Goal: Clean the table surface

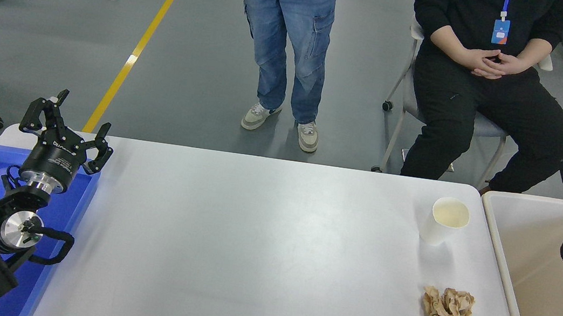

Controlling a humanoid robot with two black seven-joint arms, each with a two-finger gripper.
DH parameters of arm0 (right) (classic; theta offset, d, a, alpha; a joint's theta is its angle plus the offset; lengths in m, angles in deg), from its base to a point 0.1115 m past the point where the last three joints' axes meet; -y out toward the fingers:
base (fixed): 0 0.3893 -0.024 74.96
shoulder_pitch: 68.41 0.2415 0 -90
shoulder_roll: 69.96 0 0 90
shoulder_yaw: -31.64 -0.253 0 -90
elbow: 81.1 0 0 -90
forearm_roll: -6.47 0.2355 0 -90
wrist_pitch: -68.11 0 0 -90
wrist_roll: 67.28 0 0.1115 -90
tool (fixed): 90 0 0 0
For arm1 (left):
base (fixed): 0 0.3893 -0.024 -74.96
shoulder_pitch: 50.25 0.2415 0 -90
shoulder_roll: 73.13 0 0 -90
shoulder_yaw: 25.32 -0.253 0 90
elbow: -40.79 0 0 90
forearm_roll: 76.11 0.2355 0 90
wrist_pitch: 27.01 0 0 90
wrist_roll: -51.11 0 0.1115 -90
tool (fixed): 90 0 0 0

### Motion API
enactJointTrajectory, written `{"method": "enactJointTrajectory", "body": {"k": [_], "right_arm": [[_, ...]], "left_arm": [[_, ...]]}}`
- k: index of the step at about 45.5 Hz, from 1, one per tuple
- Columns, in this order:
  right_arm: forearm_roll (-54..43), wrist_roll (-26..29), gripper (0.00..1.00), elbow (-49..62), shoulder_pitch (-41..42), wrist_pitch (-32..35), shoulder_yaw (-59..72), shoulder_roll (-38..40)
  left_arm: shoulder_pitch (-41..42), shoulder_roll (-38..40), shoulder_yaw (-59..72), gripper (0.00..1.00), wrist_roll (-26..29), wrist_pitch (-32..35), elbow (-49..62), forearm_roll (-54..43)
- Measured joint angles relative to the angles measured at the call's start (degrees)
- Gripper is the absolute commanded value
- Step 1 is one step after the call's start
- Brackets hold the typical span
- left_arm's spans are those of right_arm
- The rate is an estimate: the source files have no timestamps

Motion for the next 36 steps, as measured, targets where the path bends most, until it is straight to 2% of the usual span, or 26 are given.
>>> {"method": "enactJointTrajectory", "body": {"k": [36], "right_arm": [[0.02, 0.0, 0.99, -0.21, 0.87, -0.01, 0.45, -1.96]], "left_arm": [[0.0, 0.0, 0.0, 1.0, 0.0, 0.0, 0.02, 0.0]]}}
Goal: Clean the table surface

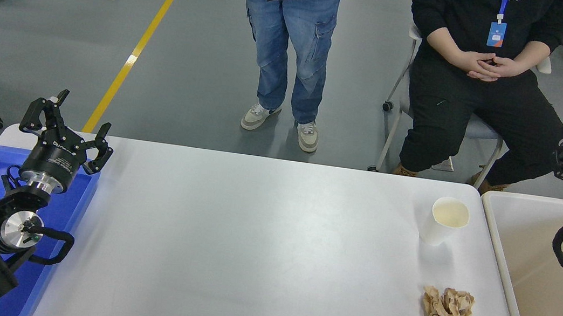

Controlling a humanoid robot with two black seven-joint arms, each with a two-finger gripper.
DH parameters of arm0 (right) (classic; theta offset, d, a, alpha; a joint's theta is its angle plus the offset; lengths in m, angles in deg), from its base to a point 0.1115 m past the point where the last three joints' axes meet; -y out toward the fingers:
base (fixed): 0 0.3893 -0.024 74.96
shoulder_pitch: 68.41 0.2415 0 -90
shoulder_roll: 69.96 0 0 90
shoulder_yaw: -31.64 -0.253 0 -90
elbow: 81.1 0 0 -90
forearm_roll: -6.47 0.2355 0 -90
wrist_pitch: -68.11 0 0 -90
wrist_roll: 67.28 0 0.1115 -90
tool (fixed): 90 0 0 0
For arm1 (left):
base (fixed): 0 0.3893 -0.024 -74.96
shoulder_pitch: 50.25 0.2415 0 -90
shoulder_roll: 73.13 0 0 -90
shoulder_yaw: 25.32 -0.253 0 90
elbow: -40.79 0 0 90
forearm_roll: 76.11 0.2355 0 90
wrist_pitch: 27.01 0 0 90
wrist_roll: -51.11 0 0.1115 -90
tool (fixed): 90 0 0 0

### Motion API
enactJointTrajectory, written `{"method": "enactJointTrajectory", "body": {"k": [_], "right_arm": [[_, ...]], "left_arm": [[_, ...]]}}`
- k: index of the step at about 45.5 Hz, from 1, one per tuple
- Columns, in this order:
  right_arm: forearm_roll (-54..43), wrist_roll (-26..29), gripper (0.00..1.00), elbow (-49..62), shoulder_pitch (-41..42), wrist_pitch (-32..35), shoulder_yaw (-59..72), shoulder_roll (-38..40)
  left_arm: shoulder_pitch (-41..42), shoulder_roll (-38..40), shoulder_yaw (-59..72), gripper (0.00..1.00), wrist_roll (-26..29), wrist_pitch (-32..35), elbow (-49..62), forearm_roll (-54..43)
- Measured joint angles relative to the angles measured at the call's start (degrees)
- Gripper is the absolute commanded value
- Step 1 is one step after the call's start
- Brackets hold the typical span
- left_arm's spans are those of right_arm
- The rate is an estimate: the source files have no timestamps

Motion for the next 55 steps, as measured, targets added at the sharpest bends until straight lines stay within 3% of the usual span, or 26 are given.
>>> {"method": "enactJointTrajectory", "body": {"k": [55], "right_arm": [[-0.15, -0.06, 0.98, 0.17, -1.13, 0.39, 1.09, -0.16]], "left_arm": [[0.0, 0.01, 0.02, 1.0, 0.0, 0.0, 0.02, 0.0]]}}
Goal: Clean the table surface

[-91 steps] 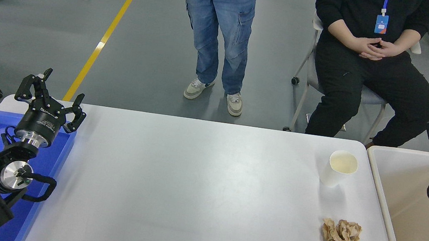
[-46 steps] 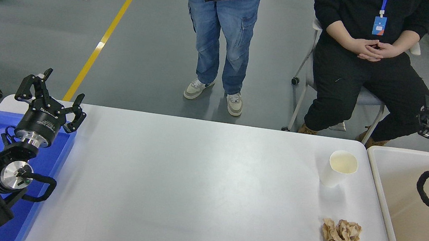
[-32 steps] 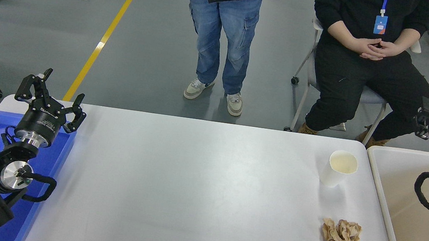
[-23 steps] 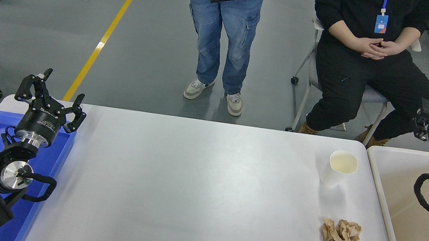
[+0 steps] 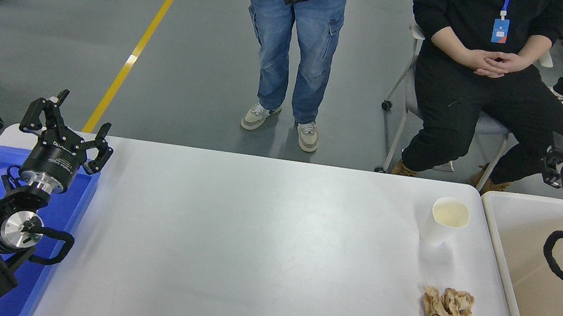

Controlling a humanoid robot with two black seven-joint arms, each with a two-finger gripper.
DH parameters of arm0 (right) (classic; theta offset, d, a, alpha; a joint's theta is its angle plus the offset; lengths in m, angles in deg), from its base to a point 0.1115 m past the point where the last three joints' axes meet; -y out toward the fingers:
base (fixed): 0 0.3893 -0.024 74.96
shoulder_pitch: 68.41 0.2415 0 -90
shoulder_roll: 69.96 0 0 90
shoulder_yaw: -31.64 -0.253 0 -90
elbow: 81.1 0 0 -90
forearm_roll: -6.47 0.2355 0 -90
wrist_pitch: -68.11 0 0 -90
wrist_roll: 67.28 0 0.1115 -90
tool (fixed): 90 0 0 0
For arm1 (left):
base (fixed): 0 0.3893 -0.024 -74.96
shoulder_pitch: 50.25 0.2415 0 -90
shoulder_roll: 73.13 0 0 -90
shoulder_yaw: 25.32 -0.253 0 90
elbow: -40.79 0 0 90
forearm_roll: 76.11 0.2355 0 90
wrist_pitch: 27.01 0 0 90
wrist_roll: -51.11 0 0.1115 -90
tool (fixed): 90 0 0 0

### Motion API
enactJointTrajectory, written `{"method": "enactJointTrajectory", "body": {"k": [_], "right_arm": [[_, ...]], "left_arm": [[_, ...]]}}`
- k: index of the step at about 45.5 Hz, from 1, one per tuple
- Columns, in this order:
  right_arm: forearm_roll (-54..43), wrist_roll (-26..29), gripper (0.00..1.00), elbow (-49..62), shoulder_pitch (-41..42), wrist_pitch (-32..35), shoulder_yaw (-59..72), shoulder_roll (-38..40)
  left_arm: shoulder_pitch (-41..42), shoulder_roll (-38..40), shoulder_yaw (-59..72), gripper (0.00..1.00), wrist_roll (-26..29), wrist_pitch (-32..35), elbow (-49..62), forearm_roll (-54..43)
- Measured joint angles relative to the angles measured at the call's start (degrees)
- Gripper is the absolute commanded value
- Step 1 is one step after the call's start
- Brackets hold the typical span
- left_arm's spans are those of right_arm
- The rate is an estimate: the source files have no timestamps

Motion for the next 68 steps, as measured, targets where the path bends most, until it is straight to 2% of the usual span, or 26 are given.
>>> {"method": "enactJointTrajectory", "body": {"k": [11, 19, 28, 38, 53, 62, 68], "right_arm": [[-0.57, 0.26, 0.98, 0.38, 2.14, -0.34, 9.09, 2.24], [-2.21, 0.41, 0.98, 0.36, 4.83, 0.09, 20.81, 5.81], [-8.52, 0.47, 0.98, -0.01, 9.87, 1.4, 36.1, 9.1], [-18.29, 0.38, 0.98, -0.83, 16.22, 4.12, 47.78, 11.2], [-43.06, 0.19, 0.98, -3.07, 22.77, 5.53, 56.39, 10.01], [-49.82, 0.16, 0.97, -2.46, 23.87, 4.94, 59.83, 6.48], [-51.91, 0.17, 0.89, -0.64, 23.19, 3.44, 62.7, 3.88]], "left_arm": [[0.0, 0.0, 0.0, 1.0, 0.0, 0.0, -0.03, 0.0], [0.0, 0.0, 0.0, 1.0, 0.0, 0.0, -0.02, 0.0], [0.0, 0.0, 0.0, 1.0, 0.0, 0.0, 0.0, 0.01], [0.0, 0.0, -0.02, 1.0, 0.0, 0.0, -0.01, 0.0], [0.0, 0.0, -0.02, 1.0, 0.0, 0.0, -0.03, 0.0], [0.0, 0.0, -0.02, 1.0, 0.0, 0.0, -0.03, 0.01], [0.0, 0.0, -0.02, 1.0, 0.0, 0.0, -0.01, 0.0]]}}
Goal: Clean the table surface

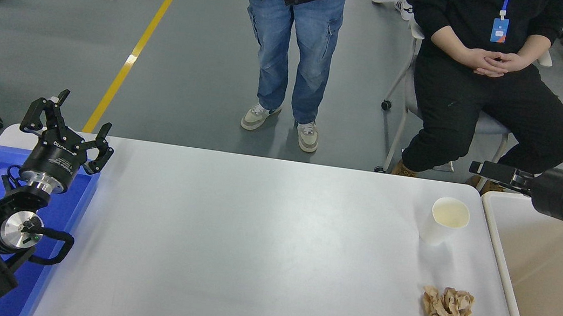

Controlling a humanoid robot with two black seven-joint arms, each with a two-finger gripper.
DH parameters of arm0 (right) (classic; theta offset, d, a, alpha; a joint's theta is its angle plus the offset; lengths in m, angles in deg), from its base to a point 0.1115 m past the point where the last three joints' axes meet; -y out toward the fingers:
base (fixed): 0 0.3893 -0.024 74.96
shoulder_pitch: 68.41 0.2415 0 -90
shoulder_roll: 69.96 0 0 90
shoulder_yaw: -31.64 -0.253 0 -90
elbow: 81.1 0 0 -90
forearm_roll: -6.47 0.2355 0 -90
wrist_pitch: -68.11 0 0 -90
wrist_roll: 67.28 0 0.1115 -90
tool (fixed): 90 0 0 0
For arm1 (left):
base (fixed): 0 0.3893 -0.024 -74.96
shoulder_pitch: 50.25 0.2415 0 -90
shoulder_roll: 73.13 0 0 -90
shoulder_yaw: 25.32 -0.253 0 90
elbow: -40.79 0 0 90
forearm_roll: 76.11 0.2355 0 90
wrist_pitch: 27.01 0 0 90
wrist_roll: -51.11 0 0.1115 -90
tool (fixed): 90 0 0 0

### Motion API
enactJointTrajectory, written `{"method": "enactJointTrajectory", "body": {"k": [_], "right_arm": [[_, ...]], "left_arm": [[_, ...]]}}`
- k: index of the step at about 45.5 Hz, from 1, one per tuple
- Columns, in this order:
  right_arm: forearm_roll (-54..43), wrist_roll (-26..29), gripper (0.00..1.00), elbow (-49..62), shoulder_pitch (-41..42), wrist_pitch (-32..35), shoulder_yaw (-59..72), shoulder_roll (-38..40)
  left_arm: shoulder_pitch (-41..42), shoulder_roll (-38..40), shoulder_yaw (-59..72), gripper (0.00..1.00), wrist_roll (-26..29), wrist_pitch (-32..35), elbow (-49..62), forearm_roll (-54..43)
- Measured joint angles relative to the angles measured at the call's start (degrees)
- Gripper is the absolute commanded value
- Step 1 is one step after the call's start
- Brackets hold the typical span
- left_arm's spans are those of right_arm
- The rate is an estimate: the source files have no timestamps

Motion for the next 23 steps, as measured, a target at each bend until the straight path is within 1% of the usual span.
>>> {"method": "enactJointTrajectory", "body": {"k": [4, 23], "right_arm": [[-0.68, 0.06, 0.87, 1.98, -0.72, -1.05, 1.99, -1.77], [-1.74, 0.06, 0.87, 11.92, -4.91, -3.62, 7.31, -8.26]], "left_arm": [[0.0, 0.0, 0.0, 1.0, 0.0, 0.0, 0.02, 0.0], [0.0, 0.0, 0.0, 1.0, 0.0, 0.0, 0.0, 0.0]]}}
